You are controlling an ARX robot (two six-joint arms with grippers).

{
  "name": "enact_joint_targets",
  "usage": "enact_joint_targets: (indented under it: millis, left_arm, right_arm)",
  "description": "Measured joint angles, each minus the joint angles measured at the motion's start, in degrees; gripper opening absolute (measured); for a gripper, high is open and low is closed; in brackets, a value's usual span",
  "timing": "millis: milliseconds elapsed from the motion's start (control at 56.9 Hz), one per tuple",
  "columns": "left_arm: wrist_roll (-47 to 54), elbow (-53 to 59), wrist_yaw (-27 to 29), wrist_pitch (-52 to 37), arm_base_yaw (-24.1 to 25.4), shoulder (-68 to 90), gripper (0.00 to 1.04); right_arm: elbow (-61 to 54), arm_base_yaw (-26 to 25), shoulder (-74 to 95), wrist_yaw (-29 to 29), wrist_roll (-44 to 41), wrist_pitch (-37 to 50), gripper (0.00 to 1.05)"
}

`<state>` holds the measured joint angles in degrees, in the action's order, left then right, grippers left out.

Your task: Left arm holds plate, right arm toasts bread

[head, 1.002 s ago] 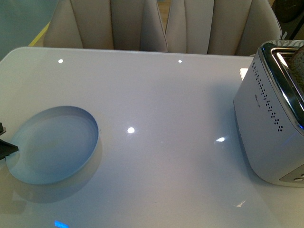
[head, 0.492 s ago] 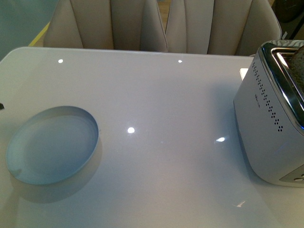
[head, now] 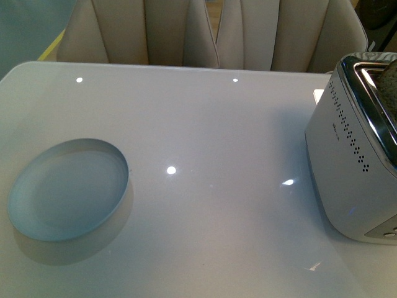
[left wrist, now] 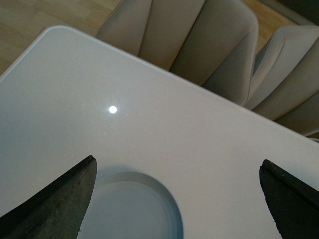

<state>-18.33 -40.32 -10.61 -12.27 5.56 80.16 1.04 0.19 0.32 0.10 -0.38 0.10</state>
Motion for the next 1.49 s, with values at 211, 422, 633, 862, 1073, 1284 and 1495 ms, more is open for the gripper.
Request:
enact_joint_targets:
  millis: [211,422,633,862,1073,1284,1495]
  left_arm:
    - [-3.8,-1.27,7.56,2.86,-9.35,-7.13,0.98]
    - [4.28,3.37,18.75,-10.88,-16.66,-10.29,0.84]
    - [16.02,17.92,18.47,-27.32,-13.86,-18.43,0.44]
    - [17.44,27.67,15.43,-27.91,-10.91,-26.97,0.03]
    - [17.57,32.87,10.99,-25.42,-5.81,-34.58,0.03]
    - [17.66,36.02,10.62,-20.96,-5.77,-42.16,0.03]
    - [17.68,37.83,10.6,-16.98,-5.77,-48.04,0.03]
  right_arm:
    - [0.0,0.0,0.0,0.02,0.0,0.0,0.96]
    - [0.0,0.0,0.0,-0.04,0.0,0.0,0.96]
    - [0.0,0.0,0.0,0.0,0.0,0.0,0.96]
    - [0.0,0.0,0.0,0.02,0.0,0.0,0.96]
    - [0.0,0.0,0.0,0.02,0.0,0.0,0.96]
    - [0.0,0.0,0.0,0.02,0.0,0.0,0.96]
    - [0.0,0.0,0.0,0.02,0.0,0.0,0.96]
